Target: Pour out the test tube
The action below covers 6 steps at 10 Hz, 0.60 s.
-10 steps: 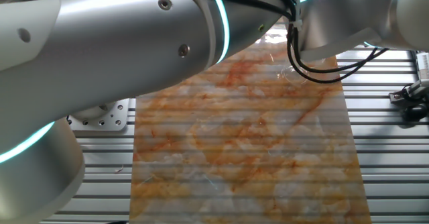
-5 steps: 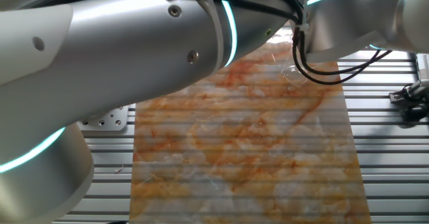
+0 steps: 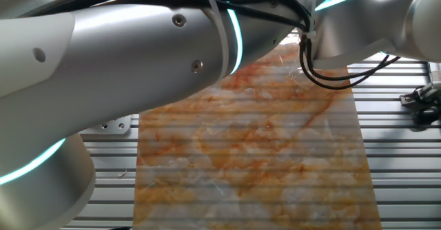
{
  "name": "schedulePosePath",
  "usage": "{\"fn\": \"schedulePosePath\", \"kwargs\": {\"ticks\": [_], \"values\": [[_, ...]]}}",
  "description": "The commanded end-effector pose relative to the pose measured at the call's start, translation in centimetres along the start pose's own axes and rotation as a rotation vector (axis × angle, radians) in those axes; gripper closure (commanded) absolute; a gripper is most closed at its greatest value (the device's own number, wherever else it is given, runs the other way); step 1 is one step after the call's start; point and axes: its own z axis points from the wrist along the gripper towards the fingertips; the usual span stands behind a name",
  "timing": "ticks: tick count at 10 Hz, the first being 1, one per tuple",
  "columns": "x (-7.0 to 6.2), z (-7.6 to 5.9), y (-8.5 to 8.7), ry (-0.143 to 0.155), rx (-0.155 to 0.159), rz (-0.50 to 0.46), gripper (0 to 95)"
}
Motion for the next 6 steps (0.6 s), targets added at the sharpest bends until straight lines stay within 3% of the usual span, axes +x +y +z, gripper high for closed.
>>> {"fn": "schedulePosePath", "kwargs": {"ticks": [1, 6], "values": [[0.08, 0.00, 0.02, -0.001, 0.000, -0.002, 95.0], [0.19, 0.01, 0.05, -0.011, 0.002, -0.004, 95.0]]}}
